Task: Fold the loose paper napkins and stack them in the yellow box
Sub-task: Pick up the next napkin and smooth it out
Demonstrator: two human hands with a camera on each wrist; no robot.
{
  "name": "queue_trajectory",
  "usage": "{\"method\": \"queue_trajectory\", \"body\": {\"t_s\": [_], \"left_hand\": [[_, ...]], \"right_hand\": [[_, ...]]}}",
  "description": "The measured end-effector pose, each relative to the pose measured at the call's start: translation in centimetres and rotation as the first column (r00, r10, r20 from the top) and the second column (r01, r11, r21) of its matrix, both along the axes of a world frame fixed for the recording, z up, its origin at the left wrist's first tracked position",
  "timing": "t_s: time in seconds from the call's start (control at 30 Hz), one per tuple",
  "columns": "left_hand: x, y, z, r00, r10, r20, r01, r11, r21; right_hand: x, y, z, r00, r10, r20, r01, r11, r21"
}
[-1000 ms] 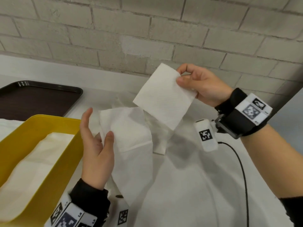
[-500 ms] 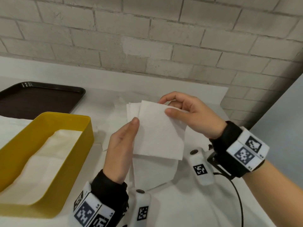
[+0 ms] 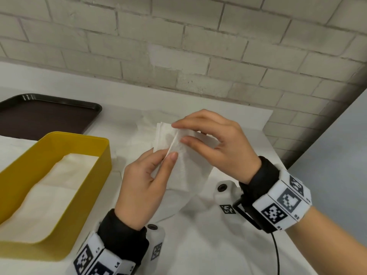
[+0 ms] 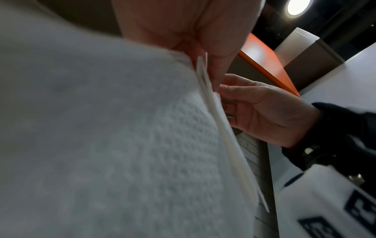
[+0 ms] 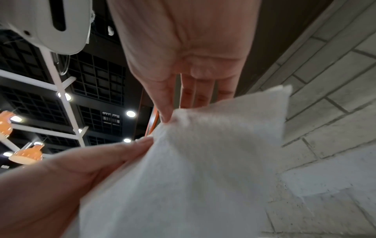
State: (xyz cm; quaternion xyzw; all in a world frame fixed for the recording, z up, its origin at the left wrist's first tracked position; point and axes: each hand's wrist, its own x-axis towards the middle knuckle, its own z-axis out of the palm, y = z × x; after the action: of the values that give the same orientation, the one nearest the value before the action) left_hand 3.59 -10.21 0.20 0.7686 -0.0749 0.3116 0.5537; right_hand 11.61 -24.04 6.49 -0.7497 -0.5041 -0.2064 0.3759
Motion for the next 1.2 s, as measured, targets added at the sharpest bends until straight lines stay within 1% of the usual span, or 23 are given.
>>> {"method": "queue_trajectory", "body": {"t_s": [0.13, 0.37, 0.43, 0.5, 0.53, 0.6, 0.63, 0.7, 0.77, 0.83, 0.9, 1.0, 1.1, 1.17, 1.2], "left_hand": [[-0.2, 0.3, 0.0, 0.998, -0.060, -0.014, 0.059, 0.995, -0.079], [-0.2, 0.8, -0.2, 0.999, -0.026, -0.034, 0.022, 0.995, -0.100], [-0.3, 0.6, 0.0, 0.997, -0.040, -0.060, 0.031, 0.988, -0.151], [-0.5, 0.2, 0.3, 0.992, -0.085, -0.097, 0.053, 0.954, -0.295], [-0.5, 0.1, 0.4, 0.987, -0.119, -0.110, 0.070, 0.926, -0.372], [-0.5, -0.1, 0.4, 0.978, -0.161, -0.135, 0.076, 0.872, -0.484], [-0.4, -0.1, 0.5, 0.975, -0.168, -0.147, 0.067, 0.848, -0.526], [-0.3, -0.2, 0.6, 0.967, -0.192, -0.167, 0.053, 0.794, -0.606], [-0.1, -0.3, 0.7, 0.962, -0.203, -0.180, 0.039, 0.759, -0.650], [0.0, -0.5, 0.7, 0.964, -0.205, -0.172, 0.039, 0.744, -0.667], [0.3, -0.5, 0.7, 0.960, -0.211, -0.183, 0.034, 0.739, -0.673], [0.6, -0.6, 1.0, 0.951, -0.227, -0.210, 0.027, 0.737, -0.675], [0.7, -0.8, 1.2, 0.950, -0.221, -0.221, 0.018, 0.746, -0.666], [0.7, -1.0, 1.4, 0.952, -0.216, -0.218, 0.020, 0.753, -0.658], [0.7, -1.0, 1.4, 0.952, -0.217, -0.214, 0.024, 0.755, -0.656]], "right_hand": [[-0.1, 0.5, -0.4, 0.992, -0.033, 0.124, 0.029, 0.999, 0.037], [-0.1, 0.7, -1.2, 0.981, -0.146, 0.127, 0.136, 0.987, 0.084], [-0.1, 0.6, -1.5, 0.984, -0.153, 0.091, 0.148, 0.987, 0.057], [-0.3, 0.5, -1.6, 0.986, -0.163, 0.046, 0.162, 0.987, 0.022], [-0.4, 0.3, -1.6, 0.985, -0.166, 0.049, 0.167, 0.986, -0.003], [-1.0, -0.1, -1.9, 0.983, -0.130, 0.129, 0.143, 0.985, -0.098], [-1.3, -0.4, -2.0, 0.981, -0.082, 0.178, 0.112, 0.980, -0.165], [-1.8, -1.1, -2.3, 0.975, 0.011, 0.221, 0.053, 0.958, -0.284], [-2.1, -1.7, -2.6, 0.973, 0.049, 0.227, 0.030, 0.942, -0.334], [-2.1, -2.3, -2.9, 0.969, 0.053, 0.240, 0.035, 0.936, -0.349], [-2.1, -2.9, -3.0, 0.969, 0.037, 0.246, 0.044, 0.947, -0.318], [-1.7, -3.7, -2.9, 0.977, 0.019, 0.214, 0.033, 0.971, -0.238], [-1.3, -4.1, -2.9, 0.981, 0.023, 0.194, 0.018, 0.978, -0.209], [-1.2, -4.2, -2.9, 0.991, 0.029, 0.130, -0.008, 0.987, -0.162], [-1.2, -4.2, -2.7, 0.997, 0.040, 0.067, -0.031, 0.991, -0.131]]}}
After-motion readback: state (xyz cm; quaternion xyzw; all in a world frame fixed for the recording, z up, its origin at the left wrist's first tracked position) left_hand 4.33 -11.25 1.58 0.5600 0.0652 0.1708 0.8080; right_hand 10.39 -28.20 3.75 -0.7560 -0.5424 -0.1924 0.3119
